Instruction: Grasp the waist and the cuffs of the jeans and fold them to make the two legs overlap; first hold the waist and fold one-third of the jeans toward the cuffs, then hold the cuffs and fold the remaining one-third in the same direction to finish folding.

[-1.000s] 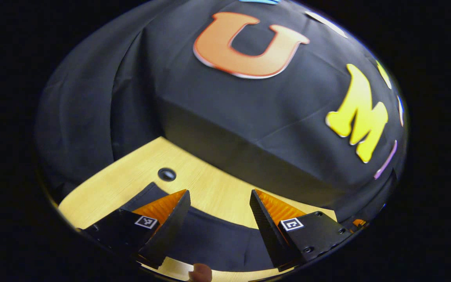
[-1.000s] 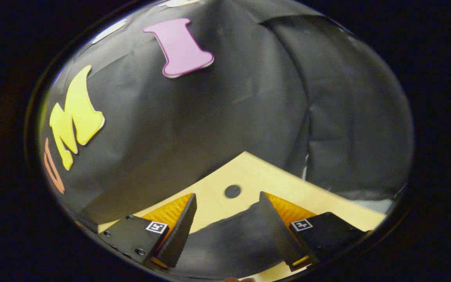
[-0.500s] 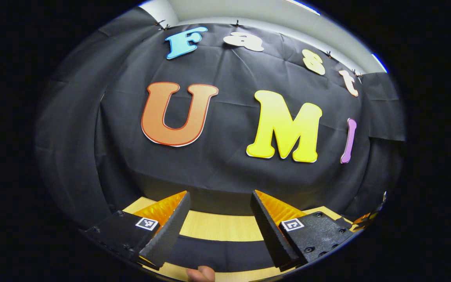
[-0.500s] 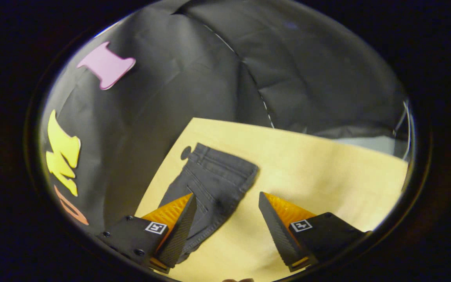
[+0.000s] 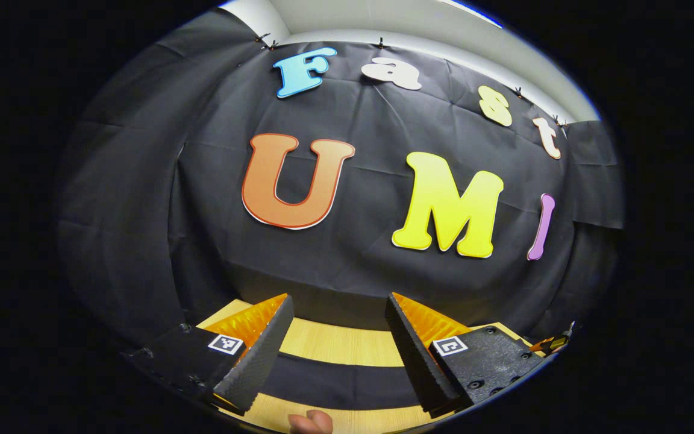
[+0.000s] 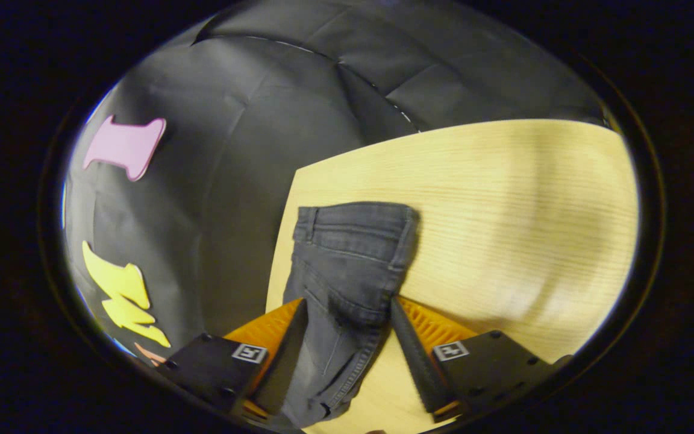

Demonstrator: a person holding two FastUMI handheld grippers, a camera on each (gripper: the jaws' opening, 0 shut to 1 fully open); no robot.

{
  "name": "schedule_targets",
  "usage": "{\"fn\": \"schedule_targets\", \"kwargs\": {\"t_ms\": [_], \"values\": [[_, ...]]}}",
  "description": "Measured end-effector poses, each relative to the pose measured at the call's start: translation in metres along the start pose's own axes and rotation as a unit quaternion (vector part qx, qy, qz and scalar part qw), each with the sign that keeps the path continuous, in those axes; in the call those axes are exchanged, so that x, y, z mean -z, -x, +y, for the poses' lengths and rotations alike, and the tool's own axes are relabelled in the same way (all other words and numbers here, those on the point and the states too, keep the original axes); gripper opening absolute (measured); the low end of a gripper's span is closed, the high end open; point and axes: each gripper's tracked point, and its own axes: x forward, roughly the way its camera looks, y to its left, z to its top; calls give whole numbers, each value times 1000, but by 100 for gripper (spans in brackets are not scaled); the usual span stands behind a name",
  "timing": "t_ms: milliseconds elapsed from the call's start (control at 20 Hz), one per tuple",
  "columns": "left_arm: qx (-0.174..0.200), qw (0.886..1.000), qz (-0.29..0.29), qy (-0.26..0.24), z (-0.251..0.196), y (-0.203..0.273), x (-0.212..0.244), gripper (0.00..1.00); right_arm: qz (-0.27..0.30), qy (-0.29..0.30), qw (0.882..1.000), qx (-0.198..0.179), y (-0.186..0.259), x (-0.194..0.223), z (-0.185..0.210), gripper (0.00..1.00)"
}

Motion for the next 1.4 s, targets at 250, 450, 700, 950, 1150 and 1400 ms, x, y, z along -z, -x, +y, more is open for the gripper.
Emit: {"fn": "schedule_targets", "kwargs": {"t_ms": [250, 450, 700, 950, 1150, 1400], "values": [[-6, 1000, 12, -20, 2, 12, 3, 100, -10, -8, 1000, -1, -10, 2, -6, 14], [-6, 1000, 20, -20, 0, 16, 5, 88, -24, 79, 996, 26, -10, 3, -3, 0], [-6, 1000, 22, -14, 2, 17, 5, 99, -50, 177, 983, 13, 15, 1, 26, 1], [-5, 1000, 27, 6, 4, 17, 9, 100, -82, 367, 926, -27, 47, 35, 106, 0], [-6, 1000, 27, 11, 9, 21, 11, 99, -90, 479, 871, -67, 67, 93, 152, 1], [-26, 999, 24, 7, 33, 37, 9, 98, -71, 551, 825, -102, 67, 156, 165, 0]]}}
